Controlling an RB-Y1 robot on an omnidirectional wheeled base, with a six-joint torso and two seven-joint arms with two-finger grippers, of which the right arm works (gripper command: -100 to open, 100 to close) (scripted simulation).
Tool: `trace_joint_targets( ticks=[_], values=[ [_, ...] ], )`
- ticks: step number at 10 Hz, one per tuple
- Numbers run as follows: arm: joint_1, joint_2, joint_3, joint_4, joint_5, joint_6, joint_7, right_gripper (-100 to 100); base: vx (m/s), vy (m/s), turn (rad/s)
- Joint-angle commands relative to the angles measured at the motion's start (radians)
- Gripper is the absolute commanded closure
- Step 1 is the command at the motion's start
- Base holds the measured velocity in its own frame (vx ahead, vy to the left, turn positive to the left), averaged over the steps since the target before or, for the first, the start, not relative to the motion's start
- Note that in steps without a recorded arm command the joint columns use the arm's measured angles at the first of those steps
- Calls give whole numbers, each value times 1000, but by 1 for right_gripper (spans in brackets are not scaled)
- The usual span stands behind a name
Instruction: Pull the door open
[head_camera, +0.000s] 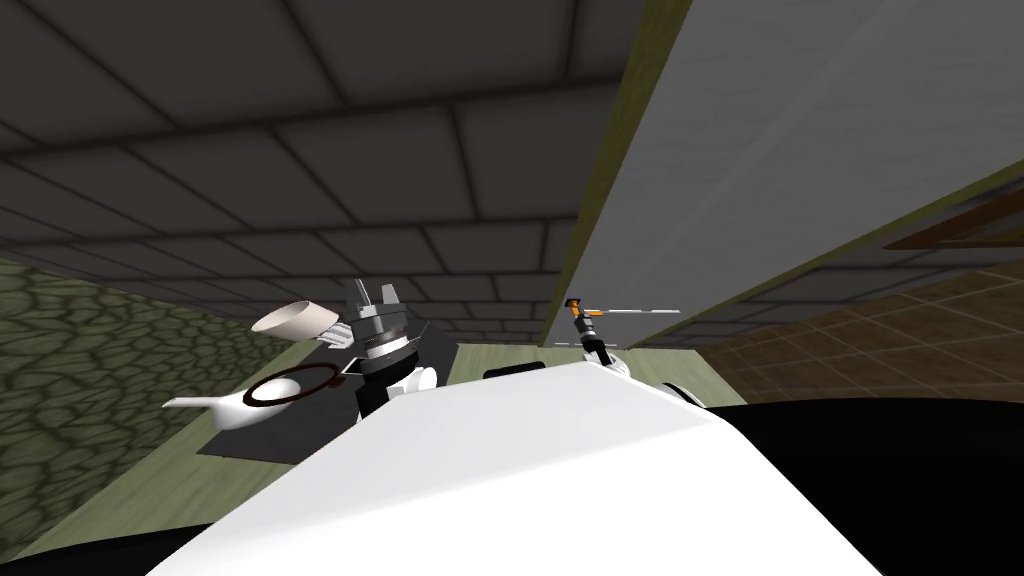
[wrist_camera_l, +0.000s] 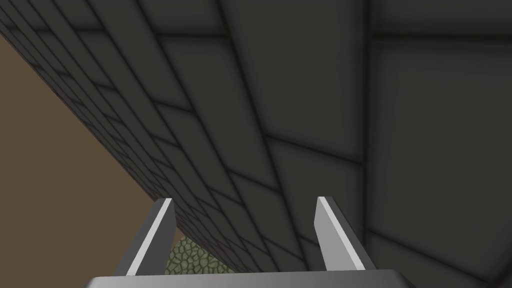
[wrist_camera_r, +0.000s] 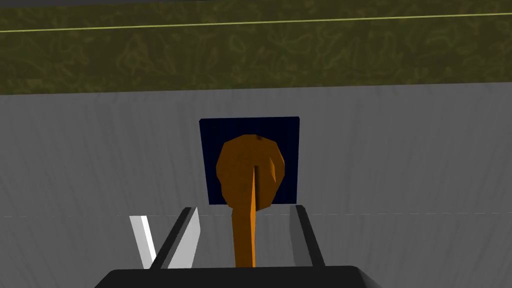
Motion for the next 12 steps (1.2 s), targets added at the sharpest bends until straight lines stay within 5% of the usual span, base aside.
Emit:
trace_joint_targets(
  ticks=[1, 5, 12],
  values=[
    [0, 0, 0, 0, 0, 0, 1, 100, -37, -3, -4],
    [0, 0, 0, 0, 0, 0, 1, 100, -15, 0, 3],
    [62, -61, 69, -4, 31, -81, -84, 100, -179, -56, 130]
  ],
)
